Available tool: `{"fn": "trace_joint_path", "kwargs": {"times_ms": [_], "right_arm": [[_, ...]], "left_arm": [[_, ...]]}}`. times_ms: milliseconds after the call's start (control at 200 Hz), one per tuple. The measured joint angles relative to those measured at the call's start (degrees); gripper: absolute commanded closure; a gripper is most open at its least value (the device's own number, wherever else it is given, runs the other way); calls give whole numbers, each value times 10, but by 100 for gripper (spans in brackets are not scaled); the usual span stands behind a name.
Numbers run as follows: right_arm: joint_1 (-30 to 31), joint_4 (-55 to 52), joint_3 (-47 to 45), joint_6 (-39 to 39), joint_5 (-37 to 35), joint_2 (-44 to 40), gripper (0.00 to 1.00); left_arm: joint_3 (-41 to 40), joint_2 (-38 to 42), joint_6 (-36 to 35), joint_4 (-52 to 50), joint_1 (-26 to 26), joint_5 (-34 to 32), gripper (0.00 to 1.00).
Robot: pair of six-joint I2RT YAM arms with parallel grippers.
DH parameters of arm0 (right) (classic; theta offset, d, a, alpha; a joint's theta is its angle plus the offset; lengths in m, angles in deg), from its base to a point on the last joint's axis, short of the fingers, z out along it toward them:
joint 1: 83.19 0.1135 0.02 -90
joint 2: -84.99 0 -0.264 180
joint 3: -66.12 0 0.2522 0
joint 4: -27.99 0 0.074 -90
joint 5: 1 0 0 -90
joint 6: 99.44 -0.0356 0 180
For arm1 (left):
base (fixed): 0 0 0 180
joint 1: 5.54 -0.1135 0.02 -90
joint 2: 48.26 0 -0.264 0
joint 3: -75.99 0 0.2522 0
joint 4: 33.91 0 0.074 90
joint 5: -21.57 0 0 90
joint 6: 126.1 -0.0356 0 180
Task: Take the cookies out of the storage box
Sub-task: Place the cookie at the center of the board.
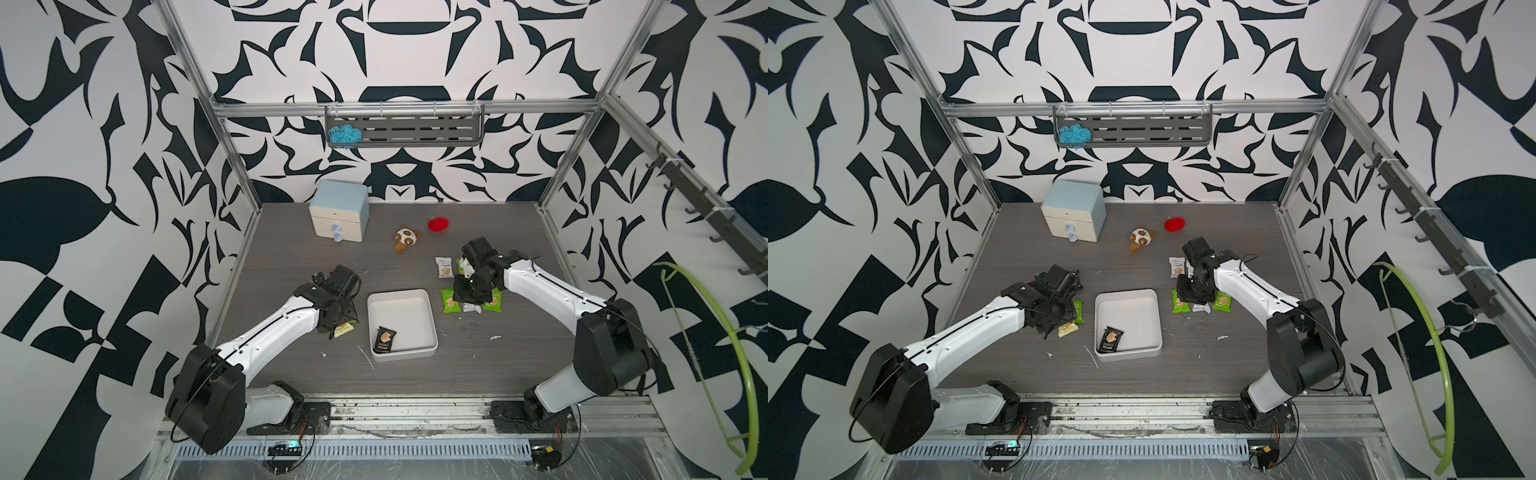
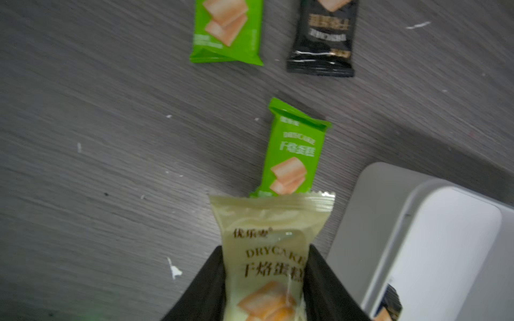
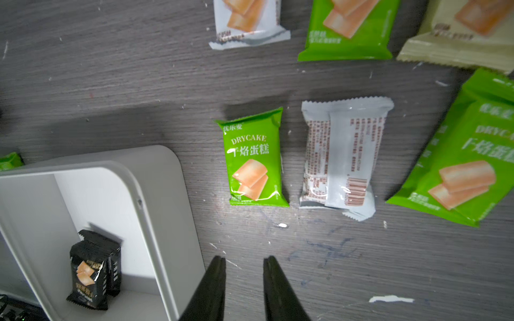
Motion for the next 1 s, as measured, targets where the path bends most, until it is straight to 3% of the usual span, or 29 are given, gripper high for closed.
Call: {"fn": "trace_joint_path", "kwargs": {"times_ms": [260,450,735,1000], "right_arm": [[1,0,12,-3,-2,4,70],[5,-1,14,-8,-5,4,71],[6,-6,14,-9,-13,4,71],[6,-8,14,-8,-19,1,71]], "left_arm": [[-49,16,-45,4,-74,6,50],[-58,-25,-74,30,-108,17,50],[-49,-66,-94,57,-114,23,51],[-38,-21,-81,37,-113,45,46]]}}
